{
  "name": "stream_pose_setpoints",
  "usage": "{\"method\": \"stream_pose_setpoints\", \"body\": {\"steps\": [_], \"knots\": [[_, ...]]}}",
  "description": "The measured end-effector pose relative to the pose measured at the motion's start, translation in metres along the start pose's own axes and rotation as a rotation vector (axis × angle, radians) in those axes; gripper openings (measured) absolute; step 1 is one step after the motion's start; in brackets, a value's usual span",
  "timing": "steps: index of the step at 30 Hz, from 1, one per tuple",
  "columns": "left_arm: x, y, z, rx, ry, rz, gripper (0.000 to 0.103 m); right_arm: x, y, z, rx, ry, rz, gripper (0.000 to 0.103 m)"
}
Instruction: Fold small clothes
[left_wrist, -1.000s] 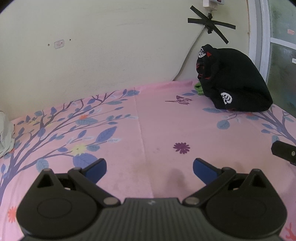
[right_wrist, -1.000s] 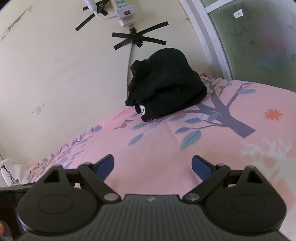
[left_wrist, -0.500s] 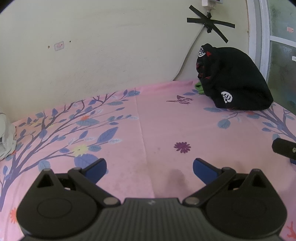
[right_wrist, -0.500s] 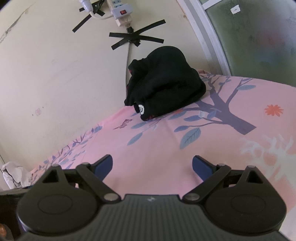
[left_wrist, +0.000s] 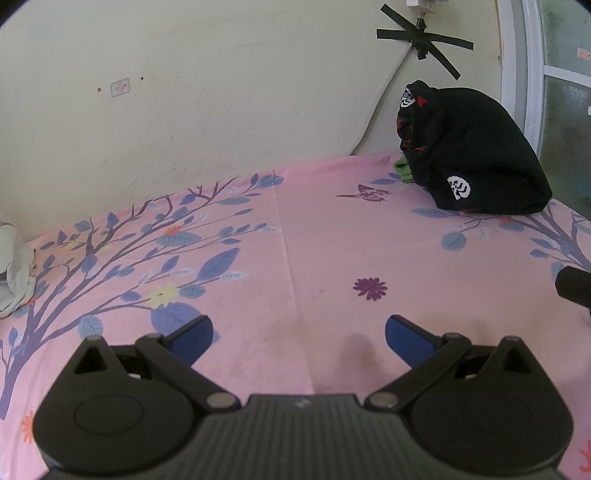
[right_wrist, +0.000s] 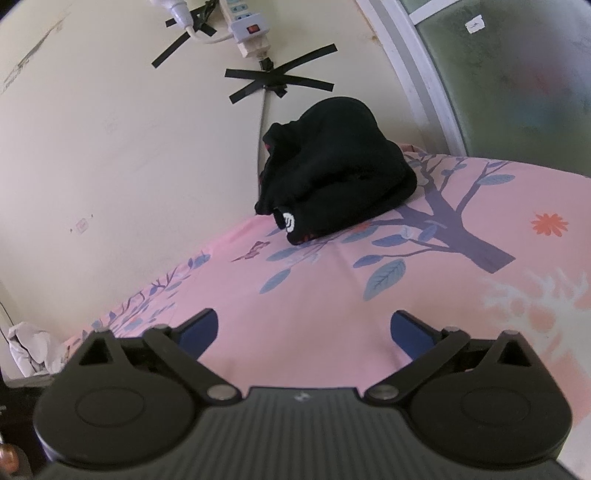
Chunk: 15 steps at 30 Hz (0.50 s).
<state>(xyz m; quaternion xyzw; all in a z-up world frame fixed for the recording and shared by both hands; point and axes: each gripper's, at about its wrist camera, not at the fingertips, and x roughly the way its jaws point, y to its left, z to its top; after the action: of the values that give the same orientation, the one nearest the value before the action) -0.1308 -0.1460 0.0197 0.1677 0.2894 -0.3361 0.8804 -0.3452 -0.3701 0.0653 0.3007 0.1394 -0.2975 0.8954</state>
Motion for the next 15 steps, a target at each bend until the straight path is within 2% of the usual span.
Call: {"method": "stream_pose_setpoints", "body": {"steps": [15], "knots": [[0.0016, 0.0012, -0.0008, 0.002, 0.006, 0.001, 0.103, 0.0007, -0.0032, 0.0008, 0.021, 0.002, 0.005, 0.097]]}}
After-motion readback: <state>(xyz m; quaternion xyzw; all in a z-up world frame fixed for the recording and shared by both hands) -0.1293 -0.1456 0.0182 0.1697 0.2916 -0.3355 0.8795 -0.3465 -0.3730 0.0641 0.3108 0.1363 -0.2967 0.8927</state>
